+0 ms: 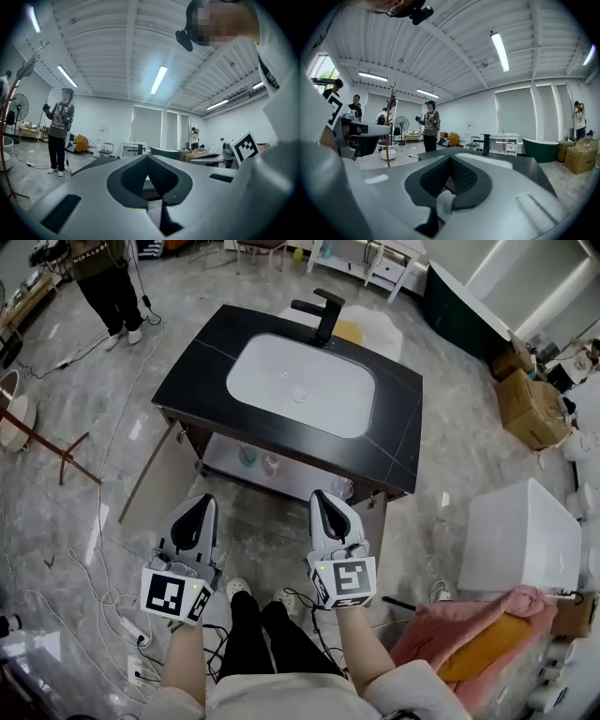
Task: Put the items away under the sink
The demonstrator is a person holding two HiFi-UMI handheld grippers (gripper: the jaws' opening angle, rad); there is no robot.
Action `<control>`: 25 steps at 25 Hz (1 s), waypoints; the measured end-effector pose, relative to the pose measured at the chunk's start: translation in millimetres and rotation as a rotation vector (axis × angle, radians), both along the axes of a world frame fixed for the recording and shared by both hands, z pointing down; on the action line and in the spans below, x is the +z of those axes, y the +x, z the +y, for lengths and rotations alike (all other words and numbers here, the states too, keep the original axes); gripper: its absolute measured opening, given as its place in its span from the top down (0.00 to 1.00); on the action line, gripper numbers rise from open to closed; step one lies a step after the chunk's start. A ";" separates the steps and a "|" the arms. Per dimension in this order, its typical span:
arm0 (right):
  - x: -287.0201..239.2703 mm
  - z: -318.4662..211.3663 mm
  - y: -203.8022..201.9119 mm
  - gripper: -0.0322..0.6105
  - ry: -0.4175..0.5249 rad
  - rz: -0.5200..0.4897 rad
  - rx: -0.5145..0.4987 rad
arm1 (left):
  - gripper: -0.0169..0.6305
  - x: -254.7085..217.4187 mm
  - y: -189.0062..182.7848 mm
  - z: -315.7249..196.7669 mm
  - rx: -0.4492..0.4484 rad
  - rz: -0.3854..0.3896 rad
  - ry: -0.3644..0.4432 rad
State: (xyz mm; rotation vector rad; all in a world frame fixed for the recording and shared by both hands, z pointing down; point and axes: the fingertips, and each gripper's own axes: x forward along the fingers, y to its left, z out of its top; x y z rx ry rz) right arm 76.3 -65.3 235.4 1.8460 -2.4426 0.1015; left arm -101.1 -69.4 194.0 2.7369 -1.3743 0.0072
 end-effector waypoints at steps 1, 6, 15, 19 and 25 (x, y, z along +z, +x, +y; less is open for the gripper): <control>-9.8 3.5 2.0 0.93 0.003 0.000 0.001 | 0.97 -7.9 0.4 3.6 -0.002 0.003 0.002; -49.7 15.6 13.4 0.93 0.023 -0.018 0.003 | 0.97 -41.2 5.5 16.1 -0.002 -0.001 0.023; -108.6 27.4 17.3 0.93 0.093 -0.018 0.009 | 0.97 -91.2 3.3 24.7 -0.018 0.014 0.082; -131.3 33.6 16.4 0.93 0.138 -0.039 0.005 | 0.97 -108.8 1.4 27.4 -0.026 0.020 0.108; -150.8 41.2 16.1 0.93 0.170 -0.024 0.004 | 0.97 -134.0 -2.3 33.6 -0.028 0.023 0.159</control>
